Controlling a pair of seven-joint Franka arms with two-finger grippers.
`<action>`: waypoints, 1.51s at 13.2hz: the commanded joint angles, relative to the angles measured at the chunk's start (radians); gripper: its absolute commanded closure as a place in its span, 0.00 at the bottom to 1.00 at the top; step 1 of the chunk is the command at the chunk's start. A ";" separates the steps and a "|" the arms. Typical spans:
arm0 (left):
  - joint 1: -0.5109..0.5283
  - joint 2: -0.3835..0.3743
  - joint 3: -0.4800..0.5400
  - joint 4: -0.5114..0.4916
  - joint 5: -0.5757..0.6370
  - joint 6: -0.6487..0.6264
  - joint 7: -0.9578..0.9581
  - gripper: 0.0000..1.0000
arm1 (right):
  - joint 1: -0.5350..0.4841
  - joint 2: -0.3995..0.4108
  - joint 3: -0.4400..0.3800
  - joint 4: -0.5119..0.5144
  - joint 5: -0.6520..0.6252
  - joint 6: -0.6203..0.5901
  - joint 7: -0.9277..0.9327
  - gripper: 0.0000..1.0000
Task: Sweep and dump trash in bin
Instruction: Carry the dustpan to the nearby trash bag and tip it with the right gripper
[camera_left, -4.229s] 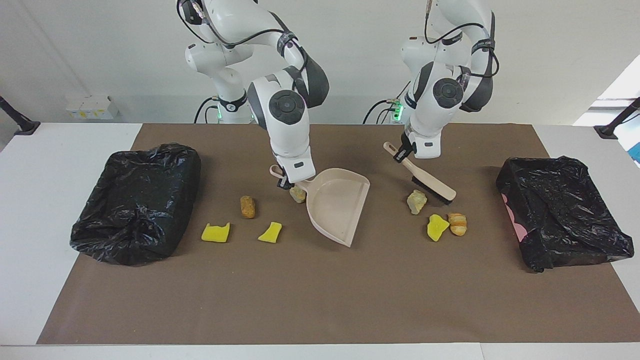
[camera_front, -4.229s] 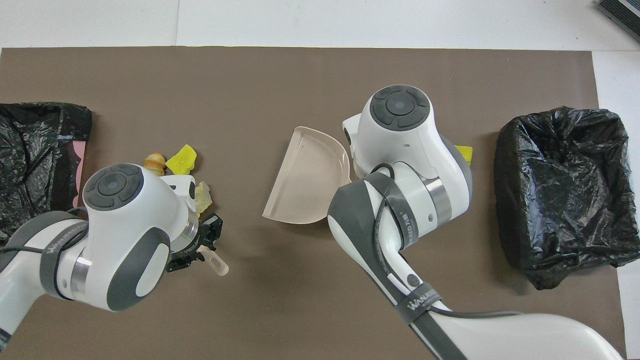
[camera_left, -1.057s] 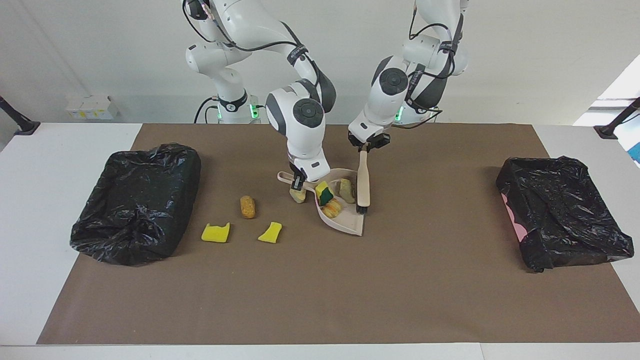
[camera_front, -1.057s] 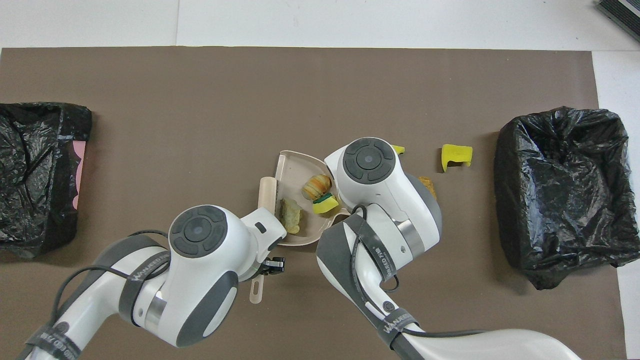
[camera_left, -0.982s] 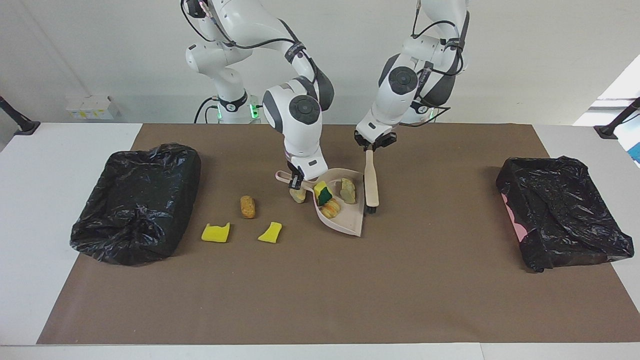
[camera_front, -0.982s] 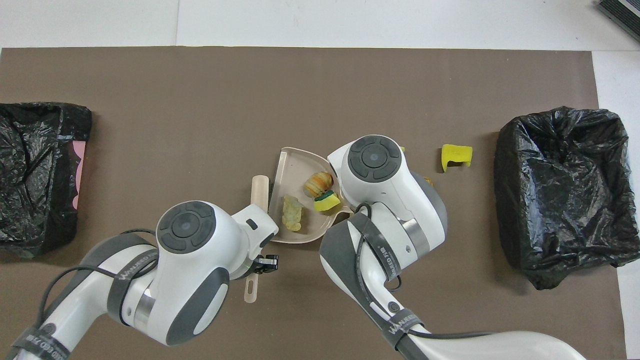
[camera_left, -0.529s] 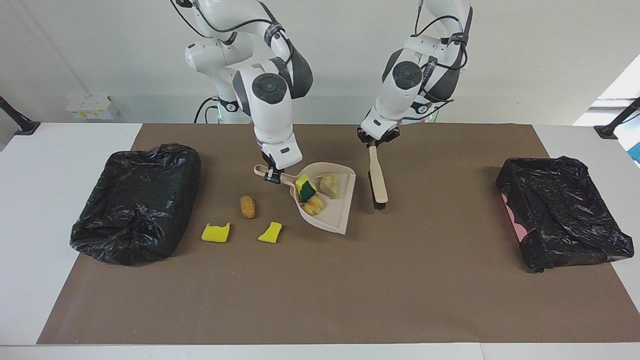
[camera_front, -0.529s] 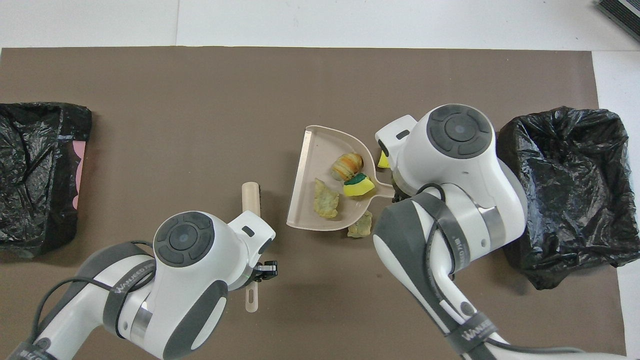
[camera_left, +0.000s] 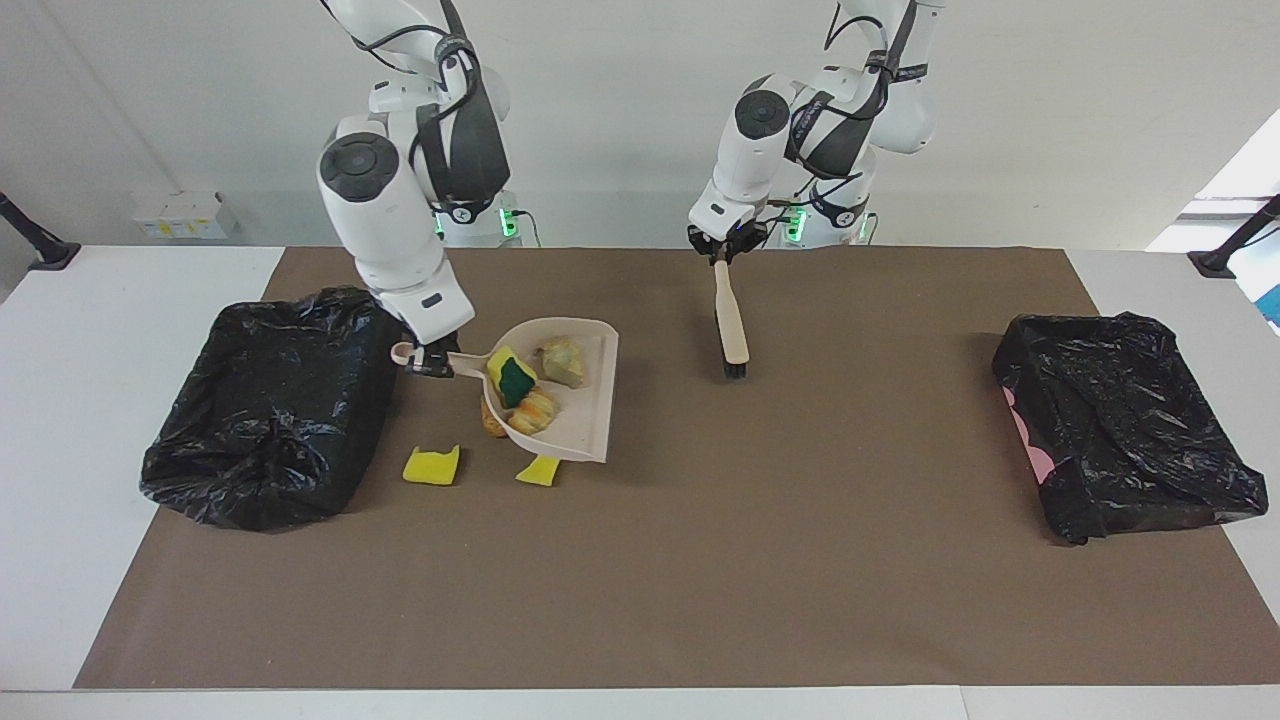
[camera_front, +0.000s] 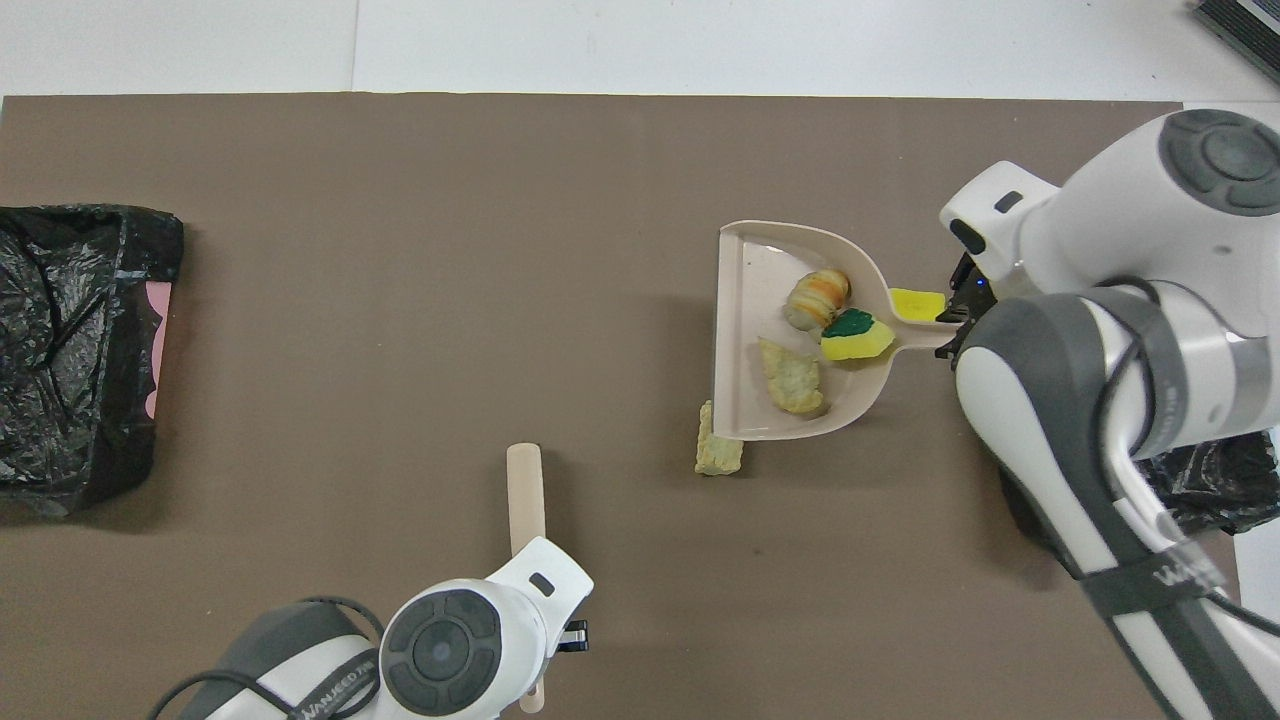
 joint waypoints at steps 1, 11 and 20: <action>-0.026 -0.099 -0.059 -0.107 -0.004 0.043 -0.091 1.00 | -0.091 -0.026 0.008 0.011 -0.018 -0.044 -0.098 1.00; -0.139 -0.139 -0.068 -0.218 -0.084 0.210 -0.138 1.00 | -0.430 -0.030 0.007 0.024 -0.186 -0.031 -0.457 1.00; -0.161 -0.074 -0.065 -0.209 -0.122 0.202 -0.130 0.71 | -0.537 -0.035 0.008 0.024 -0.604 0.089 -0.505 1.00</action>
